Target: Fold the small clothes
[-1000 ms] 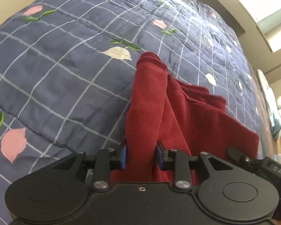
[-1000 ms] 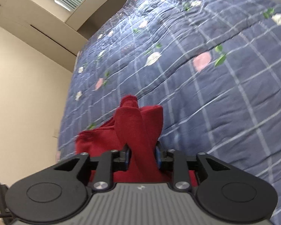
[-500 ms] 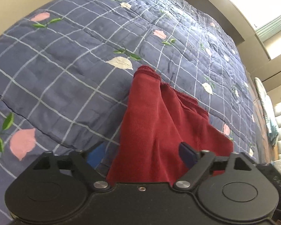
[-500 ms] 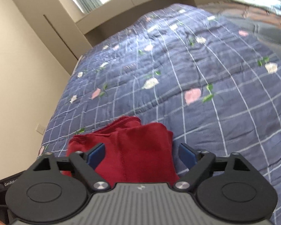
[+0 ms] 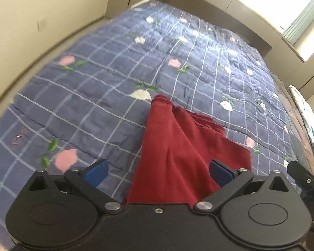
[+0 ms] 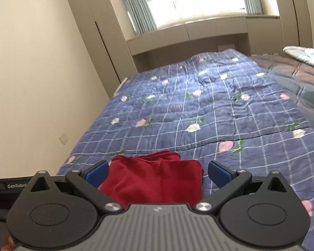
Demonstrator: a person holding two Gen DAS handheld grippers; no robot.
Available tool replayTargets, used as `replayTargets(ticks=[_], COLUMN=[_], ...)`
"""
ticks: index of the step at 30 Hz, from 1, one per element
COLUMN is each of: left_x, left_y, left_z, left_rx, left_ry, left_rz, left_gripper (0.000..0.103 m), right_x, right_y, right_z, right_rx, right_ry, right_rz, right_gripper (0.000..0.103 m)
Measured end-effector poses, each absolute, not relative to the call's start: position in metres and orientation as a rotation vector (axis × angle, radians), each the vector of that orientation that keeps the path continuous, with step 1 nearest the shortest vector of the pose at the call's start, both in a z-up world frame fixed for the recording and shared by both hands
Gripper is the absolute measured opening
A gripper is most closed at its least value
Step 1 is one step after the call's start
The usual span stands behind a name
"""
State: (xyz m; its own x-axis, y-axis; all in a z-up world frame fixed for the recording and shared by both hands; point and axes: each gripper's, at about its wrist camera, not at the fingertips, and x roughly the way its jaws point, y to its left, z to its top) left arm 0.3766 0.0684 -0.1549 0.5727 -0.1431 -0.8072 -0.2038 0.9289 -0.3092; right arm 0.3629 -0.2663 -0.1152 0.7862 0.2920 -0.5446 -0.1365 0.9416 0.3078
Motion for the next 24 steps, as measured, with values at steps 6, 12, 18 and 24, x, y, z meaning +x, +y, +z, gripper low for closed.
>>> replayTargets(ticks=[6,12,18,24], left_x=[0.299,0.213,0.132,0.071], left_y=[0.051,0.028,0.013,0.013], left_z=[-0.099,-0.041,0.007,0.026], left_rx=[-0.347,-0.296,-0.249,-0.202], left_ry=[0.901,0.81,0.742,0.718], left_rz=[0.101,0.101,0.074,0.116], left_gripper=[0.102,0.102,0.102,0.102], right_x=[0.28,0.202,0.135,0.09], right_y=[-0.292,-0.311,-0.321,-0.319], right_z=[-0.064,-0.022,0.001,0.01], right_rx=[0.228,0.183,0.172,0.167], right_ry=[0.553,0.524,0.53,0.555], right_rz=[0.245,0.254,0.291,0.32], right_gripper=[0.103,0.103,0.103,0.103])
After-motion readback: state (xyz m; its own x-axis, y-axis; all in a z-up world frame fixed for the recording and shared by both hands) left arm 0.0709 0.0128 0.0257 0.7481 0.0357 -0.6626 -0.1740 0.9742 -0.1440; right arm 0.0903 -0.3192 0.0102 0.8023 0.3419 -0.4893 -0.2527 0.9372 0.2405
